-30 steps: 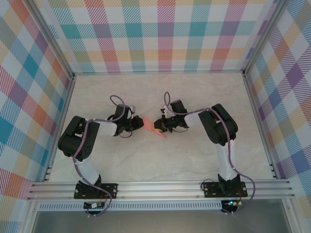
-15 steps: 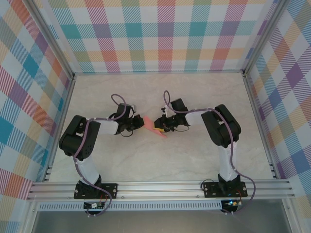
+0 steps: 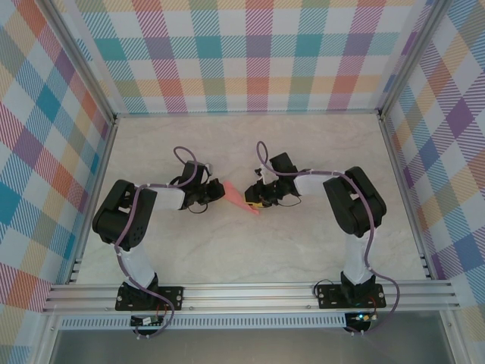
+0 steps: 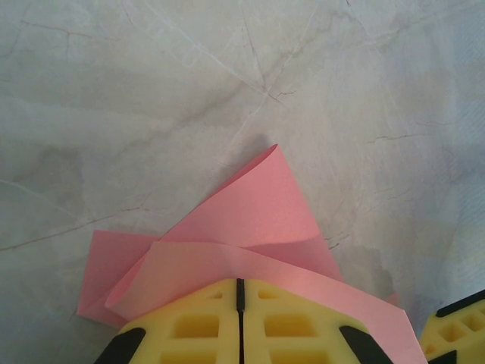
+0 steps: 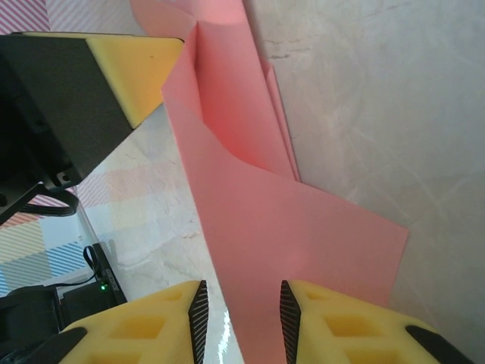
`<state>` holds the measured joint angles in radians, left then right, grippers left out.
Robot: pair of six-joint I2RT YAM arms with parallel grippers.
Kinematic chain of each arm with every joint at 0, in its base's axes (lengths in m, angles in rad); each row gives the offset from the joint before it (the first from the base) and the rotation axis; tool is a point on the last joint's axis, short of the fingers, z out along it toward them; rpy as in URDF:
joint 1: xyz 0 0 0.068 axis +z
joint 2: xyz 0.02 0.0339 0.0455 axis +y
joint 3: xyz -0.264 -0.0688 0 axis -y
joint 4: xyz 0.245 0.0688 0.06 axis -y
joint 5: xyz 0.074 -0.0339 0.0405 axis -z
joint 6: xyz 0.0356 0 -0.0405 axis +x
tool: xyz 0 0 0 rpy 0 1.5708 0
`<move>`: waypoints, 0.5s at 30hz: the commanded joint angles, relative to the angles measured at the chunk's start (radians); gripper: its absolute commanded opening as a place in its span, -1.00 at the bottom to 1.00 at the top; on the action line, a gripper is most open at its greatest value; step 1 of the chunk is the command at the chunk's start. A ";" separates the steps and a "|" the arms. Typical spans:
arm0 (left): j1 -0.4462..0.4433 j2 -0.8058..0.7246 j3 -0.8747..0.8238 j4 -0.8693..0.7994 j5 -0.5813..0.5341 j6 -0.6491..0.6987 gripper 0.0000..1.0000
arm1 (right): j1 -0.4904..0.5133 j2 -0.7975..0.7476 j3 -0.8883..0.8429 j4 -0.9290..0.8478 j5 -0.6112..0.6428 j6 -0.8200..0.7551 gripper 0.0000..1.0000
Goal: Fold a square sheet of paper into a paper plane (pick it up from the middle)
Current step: Fold the wing for the fifth time at the center of the table.
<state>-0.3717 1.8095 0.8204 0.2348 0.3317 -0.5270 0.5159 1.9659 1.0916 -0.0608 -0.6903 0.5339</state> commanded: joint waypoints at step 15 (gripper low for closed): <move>-0.007 0.005 0.002 -0.063 -0.005 0.029 -0.78 | 0.028 -0.162 -0.077 -0.056 0.230 -0.108 -0.23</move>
<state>-0.3717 1.8095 0.8204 0.2352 0.3363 -0.5182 0.5278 1.8061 1.0096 -0.0624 -0.4984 0.4808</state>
